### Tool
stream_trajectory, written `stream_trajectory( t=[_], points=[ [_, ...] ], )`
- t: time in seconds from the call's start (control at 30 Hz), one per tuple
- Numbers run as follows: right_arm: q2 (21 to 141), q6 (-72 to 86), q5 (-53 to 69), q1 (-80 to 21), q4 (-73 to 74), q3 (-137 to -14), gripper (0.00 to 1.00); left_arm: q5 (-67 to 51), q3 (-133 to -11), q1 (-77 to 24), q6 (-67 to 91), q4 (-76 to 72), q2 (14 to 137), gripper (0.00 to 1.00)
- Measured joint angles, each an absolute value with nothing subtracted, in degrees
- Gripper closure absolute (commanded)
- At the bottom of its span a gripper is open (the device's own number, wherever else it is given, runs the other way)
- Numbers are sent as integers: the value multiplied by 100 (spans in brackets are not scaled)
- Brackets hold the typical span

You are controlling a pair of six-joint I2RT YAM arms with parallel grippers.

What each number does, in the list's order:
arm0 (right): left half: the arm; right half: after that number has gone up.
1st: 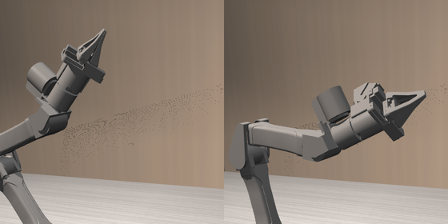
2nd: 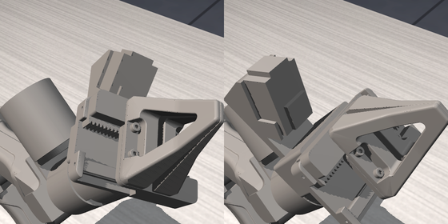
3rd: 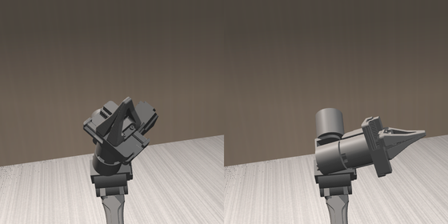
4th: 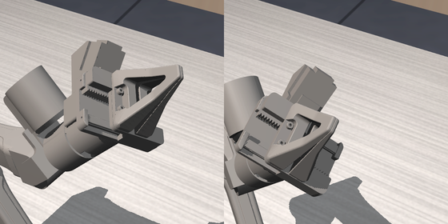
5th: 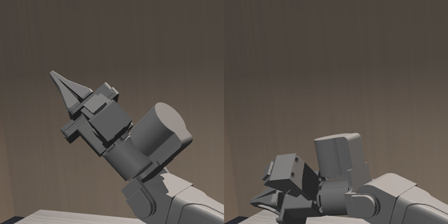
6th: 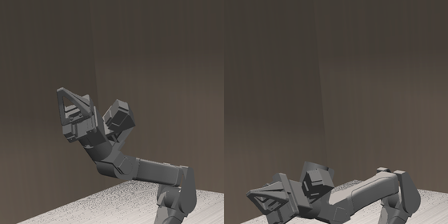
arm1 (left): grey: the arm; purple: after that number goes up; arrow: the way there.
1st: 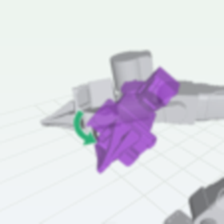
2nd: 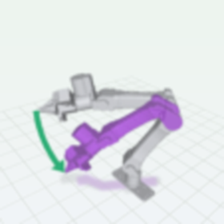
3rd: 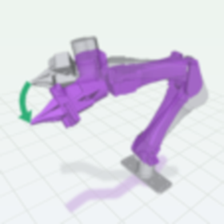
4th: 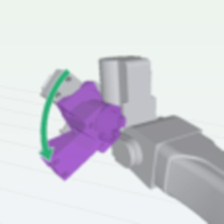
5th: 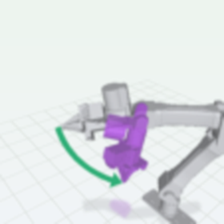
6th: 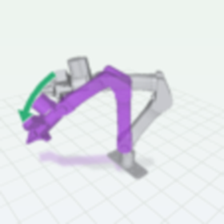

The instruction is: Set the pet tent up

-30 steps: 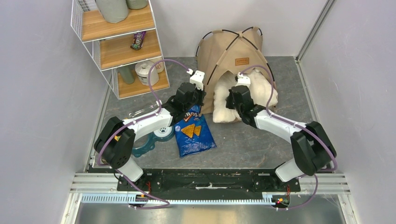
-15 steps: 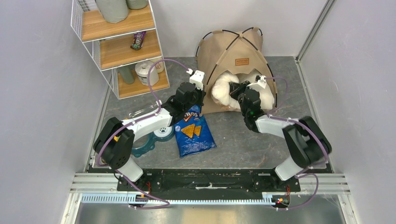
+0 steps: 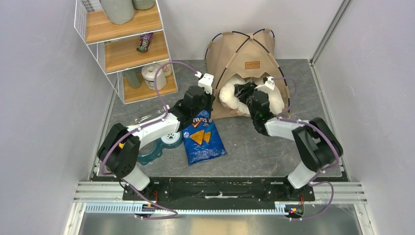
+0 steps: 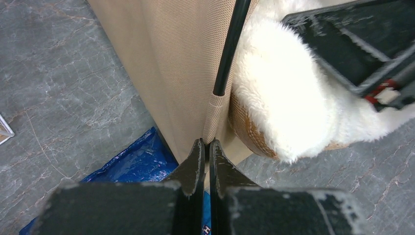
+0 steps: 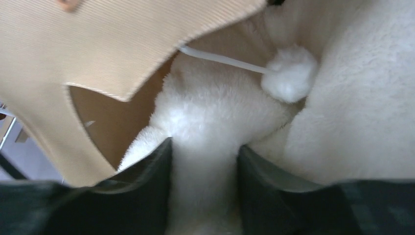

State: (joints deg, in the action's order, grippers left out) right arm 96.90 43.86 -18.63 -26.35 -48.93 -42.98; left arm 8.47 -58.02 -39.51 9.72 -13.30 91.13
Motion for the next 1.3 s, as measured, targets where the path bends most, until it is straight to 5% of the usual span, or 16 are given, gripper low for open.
stream_trajectory(
  t=[0.2,0.43,0.63,0.8,0.9,1.0,1.07,1.3],
  points=[
    [8434,3942,-2180,-2698,-2696,-4755,23,847,-5830,-3946,972,-1282,9111,98],
    [7644,3723,-2674,-2700,-220,-5349,22,849,-5854,-3944,974,-1229,9111,98],
    [7561,3452,-3424,-2650,1149,-5666,4,849,-5857,-3944,974,-1227,9111,98],
    [8136,3271,-3767,-2473,1441,-5841,5,849,-5857,-3944,974,-1210,9100,98],
    [8711,3232,-3813,-2324,1437,-5977,24,847,-5857,-3944,974,-1199,9094,98],
    [9183,3159,-3837,-2233,1326,-6034,75,847,-5865,-3944,974,-1181,9091,98],
    [9330,3127,-3828,-2222,1216,-6034,100,845,-5885,-3944,974,-1146,9091,98],
    [9373,2458,-3522,-2211,-237,-5894,100,847,-5951,-3944,974,-1022,9091,98]
  ],
)
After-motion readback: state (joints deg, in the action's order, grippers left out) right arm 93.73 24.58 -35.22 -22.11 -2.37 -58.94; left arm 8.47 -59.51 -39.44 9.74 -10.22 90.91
